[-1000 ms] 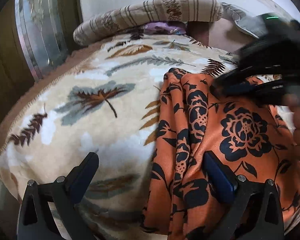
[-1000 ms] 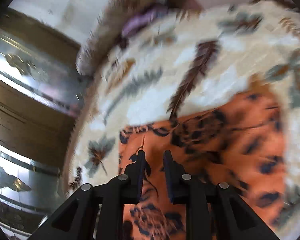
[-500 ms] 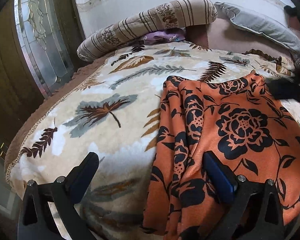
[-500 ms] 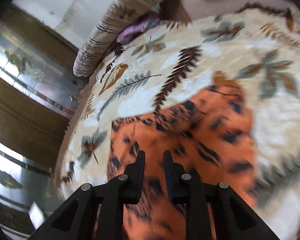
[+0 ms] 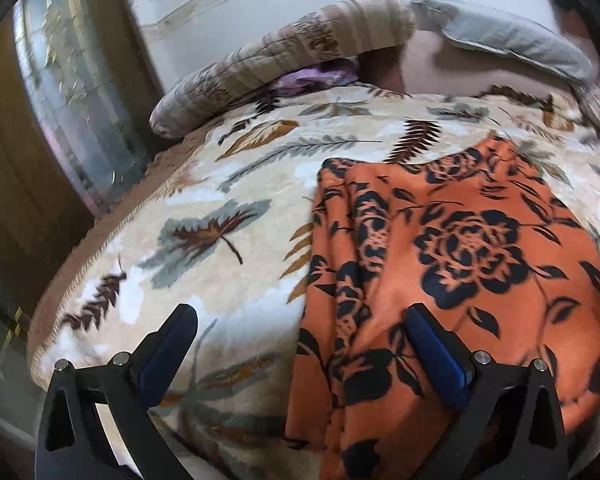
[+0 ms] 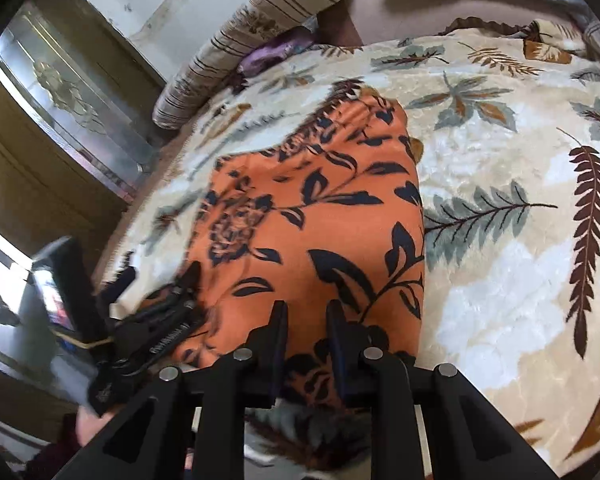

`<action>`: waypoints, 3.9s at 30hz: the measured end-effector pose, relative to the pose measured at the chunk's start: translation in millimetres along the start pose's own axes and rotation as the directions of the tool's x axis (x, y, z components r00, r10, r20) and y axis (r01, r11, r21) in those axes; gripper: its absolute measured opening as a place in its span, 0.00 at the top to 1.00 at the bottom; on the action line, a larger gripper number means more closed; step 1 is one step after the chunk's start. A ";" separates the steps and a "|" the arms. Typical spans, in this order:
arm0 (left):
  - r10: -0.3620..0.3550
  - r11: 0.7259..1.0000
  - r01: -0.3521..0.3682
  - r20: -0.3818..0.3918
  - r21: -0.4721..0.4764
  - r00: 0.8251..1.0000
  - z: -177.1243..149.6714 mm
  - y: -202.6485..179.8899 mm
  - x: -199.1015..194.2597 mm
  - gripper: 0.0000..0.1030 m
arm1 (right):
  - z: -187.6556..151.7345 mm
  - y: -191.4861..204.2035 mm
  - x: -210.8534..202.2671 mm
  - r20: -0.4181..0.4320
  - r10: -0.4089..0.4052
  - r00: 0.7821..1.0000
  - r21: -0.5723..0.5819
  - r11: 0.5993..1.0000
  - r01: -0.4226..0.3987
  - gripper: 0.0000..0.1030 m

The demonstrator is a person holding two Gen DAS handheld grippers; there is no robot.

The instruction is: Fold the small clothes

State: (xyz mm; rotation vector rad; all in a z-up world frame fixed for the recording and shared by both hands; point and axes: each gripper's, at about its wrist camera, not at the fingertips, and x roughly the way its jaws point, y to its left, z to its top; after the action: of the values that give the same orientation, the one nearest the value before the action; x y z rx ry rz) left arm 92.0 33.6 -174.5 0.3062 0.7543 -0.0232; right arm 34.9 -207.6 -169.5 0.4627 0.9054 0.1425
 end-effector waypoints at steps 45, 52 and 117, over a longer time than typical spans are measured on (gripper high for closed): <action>-0.055 0.998 0.055 0.138 0.002 0.989 53.1 -29.9 -108.1 0.00 | -7.8 -54.8 -73.0 0.234 0.091 0.968 0.042 0.994 -0.104 0.29; -0.052 0.998 0.055 0.127 -0.017 0.991 52.9 -21.7 -99.3 0.00 | -7.7 -51.6 -64.8 0.217 0.085 0.972 0.035 0.995 -0.095 0.29; -0.684 0.722 0.644 -0.407 -0.254 0.606 48.4 27.8 84.6 0.01 | 64.3 -88.4 91.5 -0.066 0.302 0.951 0.370 0.893 -0.257 0.19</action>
State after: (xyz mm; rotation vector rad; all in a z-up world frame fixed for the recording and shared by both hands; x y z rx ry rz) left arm 189.9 54.1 -191.2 -0.0816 1.3374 -0.6582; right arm 135.2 -279.1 -241.2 0.9354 0.9852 0.2744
